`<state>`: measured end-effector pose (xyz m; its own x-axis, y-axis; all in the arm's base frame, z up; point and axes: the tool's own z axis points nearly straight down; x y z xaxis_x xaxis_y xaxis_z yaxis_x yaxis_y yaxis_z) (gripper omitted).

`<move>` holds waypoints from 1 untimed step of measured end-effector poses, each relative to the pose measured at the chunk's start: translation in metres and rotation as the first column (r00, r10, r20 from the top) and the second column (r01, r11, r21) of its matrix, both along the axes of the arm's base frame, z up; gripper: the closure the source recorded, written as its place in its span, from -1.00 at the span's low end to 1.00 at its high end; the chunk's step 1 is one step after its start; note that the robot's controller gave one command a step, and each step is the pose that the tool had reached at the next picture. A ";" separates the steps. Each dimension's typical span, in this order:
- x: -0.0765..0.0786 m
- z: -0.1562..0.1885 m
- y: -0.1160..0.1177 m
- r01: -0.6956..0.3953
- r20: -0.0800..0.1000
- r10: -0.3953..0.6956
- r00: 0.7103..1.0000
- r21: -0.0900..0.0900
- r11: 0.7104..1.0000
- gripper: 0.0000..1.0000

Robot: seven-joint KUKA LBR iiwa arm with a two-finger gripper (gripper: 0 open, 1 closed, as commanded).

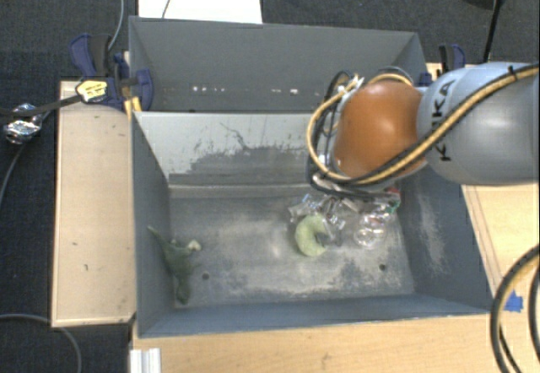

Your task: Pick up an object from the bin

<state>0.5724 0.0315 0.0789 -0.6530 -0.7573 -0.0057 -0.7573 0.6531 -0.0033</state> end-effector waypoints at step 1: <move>0.012 0.122 0.011 -0.007 0.003 0.007 1.000 0.002 1.000 1.00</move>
Offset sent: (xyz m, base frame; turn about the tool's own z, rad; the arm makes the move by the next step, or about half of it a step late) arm 0.0000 0.0000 0.0000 0.0000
